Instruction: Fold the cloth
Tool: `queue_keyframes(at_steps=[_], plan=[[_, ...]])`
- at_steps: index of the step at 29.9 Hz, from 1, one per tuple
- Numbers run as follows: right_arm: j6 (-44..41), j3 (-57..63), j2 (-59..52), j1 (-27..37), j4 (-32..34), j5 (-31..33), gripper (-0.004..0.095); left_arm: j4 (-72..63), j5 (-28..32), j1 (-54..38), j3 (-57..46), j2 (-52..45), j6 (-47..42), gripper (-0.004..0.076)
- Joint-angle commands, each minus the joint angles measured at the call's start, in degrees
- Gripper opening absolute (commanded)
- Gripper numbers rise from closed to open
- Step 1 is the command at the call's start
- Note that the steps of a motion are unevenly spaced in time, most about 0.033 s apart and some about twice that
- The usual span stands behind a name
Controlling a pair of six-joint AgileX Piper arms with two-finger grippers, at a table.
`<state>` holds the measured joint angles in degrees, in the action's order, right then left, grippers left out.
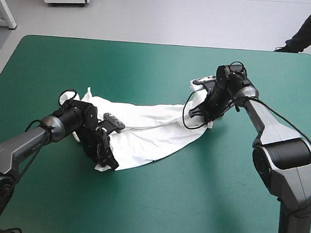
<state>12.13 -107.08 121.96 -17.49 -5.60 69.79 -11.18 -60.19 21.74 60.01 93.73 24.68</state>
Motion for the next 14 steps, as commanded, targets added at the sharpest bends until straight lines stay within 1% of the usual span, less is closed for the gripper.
queue_keyframes(at_steps=[1,7,11,14], plan=[[-1.68,-3.08,-8.59,0.0,2.89,1.77,-0.0017,-3.97,-3.23,1.02,3.02,-5.97,-1.3,-0.0022],[-5.12,-3.08,-20.9,0.0,11.89,1.77,-0.0017,-0.04,-13.21,1.02,10.05,-19.05,-5.72,-0.0022],[-6.78,-3.3,-28.96,0.0,16.25,1.77,-0.0017,0.77,-13.51,1.02,16.48,-29.88,-8.39,-0.0022],[-8.55,-3.3,-35.54,0.0,20.65,1.77,-0.0017,3.09,-13.51,1.02,23.84,-36.05,-10.23,-0.0022]])
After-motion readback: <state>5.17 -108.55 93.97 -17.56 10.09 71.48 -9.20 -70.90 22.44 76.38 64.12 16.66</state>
